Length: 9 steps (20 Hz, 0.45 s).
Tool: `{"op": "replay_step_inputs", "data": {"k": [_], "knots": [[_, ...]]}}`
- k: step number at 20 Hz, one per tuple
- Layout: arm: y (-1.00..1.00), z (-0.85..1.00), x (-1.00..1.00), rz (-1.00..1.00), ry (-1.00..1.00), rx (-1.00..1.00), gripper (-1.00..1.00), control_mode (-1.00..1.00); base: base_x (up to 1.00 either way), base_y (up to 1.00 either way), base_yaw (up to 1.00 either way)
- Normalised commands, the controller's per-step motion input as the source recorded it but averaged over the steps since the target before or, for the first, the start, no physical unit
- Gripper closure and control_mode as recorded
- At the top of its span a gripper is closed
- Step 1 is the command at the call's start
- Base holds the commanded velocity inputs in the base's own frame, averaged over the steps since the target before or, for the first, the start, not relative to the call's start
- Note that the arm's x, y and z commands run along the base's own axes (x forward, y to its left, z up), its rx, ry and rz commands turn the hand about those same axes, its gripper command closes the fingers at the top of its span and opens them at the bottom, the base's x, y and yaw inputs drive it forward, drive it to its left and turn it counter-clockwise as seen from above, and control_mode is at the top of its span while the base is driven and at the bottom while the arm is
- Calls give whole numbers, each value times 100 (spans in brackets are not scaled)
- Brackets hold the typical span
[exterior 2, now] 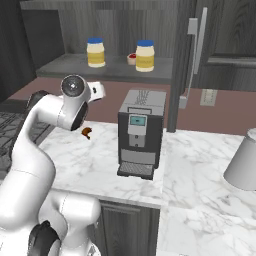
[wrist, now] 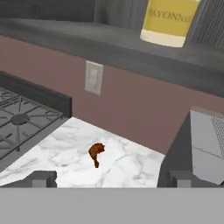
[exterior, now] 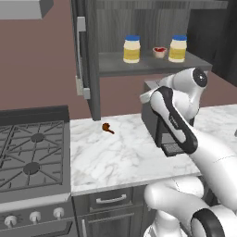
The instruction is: Pick the mayonnaise and mayonnaise from the counter and place them in the cabinet.
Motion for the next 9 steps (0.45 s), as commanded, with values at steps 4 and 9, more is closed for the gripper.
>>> {"op": "replay_step_inputs", "data": {"k": [4,9], "knots": [[0,-88,-38,0,14,0,-100,-100,0,0,0],[0,-91,-28,0,16,0,-100,-100,0,0,0]]}}
